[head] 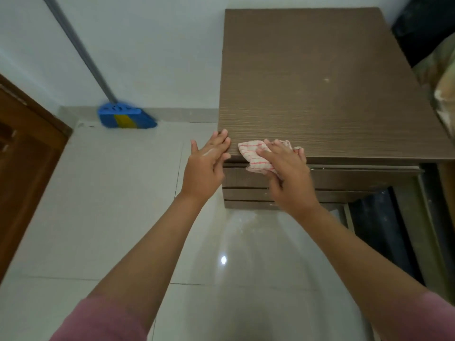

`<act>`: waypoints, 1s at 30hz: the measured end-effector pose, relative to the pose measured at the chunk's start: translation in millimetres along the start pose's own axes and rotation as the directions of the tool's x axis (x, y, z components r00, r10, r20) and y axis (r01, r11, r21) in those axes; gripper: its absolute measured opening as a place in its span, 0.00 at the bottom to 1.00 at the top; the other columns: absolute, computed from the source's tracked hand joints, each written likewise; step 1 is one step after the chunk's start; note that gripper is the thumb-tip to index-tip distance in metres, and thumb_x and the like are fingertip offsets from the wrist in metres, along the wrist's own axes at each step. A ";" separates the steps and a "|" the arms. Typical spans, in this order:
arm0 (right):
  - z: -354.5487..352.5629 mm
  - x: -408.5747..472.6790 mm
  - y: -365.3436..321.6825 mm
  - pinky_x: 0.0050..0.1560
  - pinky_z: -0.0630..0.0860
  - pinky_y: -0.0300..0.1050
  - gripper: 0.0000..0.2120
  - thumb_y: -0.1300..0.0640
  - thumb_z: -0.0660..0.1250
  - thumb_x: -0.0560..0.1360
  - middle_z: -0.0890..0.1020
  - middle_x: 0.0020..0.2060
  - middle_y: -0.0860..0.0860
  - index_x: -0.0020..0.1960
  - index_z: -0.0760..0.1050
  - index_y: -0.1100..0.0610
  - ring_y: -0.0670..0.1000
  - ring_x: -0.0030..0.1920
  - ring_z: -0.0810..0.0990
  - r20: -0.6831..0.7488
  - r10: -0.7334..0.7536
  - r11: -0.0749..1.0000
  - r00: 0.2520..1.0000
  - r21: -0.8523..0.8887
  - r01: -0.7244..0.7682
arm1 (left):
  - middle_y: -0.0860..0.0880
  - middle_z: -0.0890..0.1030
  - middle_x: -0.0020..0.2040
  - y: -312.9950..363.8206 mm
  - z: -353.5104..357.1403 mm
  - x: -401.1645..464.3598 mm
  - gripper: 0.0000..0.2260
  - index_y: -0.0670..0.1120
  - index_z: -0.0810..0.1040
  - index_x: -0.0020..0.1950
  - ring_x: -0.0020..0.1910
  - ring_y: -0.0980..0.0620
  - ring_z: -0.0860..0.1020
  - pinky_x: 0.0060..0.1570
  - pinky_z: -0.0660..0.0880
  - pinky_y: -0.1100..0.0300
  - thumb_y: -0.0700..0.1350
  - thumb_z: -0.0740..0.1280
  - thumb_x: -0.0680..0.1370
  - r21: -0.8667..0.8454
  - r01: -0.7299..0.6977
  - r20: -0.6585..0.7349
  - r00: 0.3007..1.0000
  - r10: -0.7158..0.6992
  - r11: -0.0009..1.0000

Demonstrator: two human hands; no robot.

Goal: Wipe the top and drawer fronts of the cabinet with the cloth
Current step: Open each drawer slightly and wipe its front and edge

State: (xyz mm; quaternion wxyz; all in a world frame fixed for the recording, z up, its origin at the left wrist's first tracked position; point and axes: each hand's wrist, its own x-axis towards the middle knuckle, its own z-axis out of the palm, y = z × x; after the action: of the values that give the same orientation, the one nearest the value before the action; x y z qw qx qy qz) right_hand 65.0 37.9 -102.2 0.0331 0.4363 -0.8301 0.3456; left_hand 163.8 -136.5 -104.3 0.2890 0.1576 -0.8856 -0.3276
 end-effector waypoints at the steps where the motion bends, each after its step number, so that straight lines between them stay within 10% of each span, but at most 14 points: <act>1: 4.1 -0.6 2.7 0.71 0.52 0.55 0.21 0.63 0.62 0.72 0.73 0.66 0.49 0.64 0.73 0.52 0.50 0.70 0.66 -0.047 -0.032 0.999 0.998 -0.012 0.031 | 0.45 0.75 0.65 -2.9 3.9 -1.2 0.13 0.41 0.77 0.61 0.67 0.54 0.67 0.69 0.46 0.46 0.36 0.63 0.76 -0.012 -0.020 -0.033 0.999 0.020 1.000; 17: 59.0 17.6 36.8 0.56 0.65 0.51 0.14 0.52 0.57 0.76 0.82 0.50 0.53 0.55 0.76 0.56 0.52 0.54 0.75 -0.608 -0.471 0.882 0.639 -0.345 0.321 | 0.56 0.78 0.59 -27.2 37.3 -5.6 0.09 0.47 0.79 0.56 0.65 0.60 0.71 0.71 0.54 0.46 0.42 0.64 0.77 -0.102 -0.280 -0.384 0.896 0.222 0.955; 30: 29.2 4.8 21.1 0.49 0.60 0.43 0.10 0.54 0.61 0.74 0.78 0.43 0.47 0.52 0.76 0.54 0.50 0.46 0.75 -0.399 -0.300 0.953 0.867 -0.093 0.287 | 0.47 0.80 0.59 -15.2 31.4 -22.2 0.10 0.44 0.80 0.56 0.60 0.56 0.74 0.70 0.57 0.42 0.41 0.68 0.75 0.099 -0.248 -0.390 0.881 0.267 0.964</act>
State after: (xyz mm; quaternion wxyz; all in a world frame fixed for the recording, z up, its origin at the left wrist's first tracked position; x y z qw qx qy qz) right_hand 53.5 24.9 -134.2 0.2645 0.4750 -0.7339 0.4071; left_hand 163.3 -121.9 -143.0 0.5010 0.1090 -0.8282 -0.2265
